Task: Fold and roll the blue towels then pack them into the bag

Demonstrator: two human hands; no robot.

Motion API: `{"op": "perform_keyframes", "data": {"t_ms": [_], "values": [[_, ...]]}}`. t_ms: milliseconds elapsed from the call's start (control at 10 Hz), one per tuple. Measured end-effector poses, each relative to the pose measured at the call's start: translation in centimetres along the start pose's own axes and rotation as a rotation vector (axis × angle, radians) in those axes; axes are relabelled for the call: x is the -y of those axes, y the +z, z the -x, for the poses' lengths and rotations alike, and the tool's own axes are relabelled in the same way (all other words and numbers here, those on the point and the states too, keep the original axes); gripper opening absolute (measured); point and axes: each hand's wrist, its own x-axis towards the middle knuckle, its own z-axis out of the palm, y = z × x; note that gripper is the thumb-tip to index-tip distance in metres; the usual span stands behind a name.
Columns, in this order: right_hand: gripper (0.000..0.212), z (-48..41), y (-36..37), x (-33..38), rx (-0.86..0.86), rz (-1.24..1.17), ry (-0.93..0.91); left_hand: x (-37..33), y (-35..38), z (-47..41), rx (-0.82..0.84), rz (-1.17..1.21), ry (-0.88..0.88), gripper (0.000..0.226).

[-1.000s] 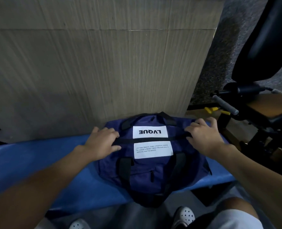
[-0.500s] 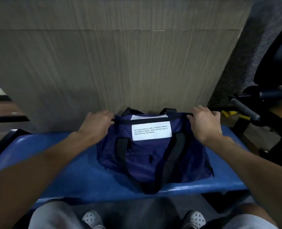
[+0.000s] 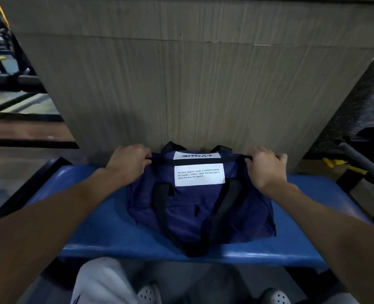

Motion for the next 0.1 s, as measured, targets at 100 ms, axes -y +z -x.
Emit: {"op": "perform_keyframes", "data": {"t_ms": [100], "values": [[0.019, 0.55, -0.22, -0.5, 0.014, 0.019, 0.044, -0.11, -0.09, -0.06, 0.003, 0.098, 0.01, 0.016]]}}
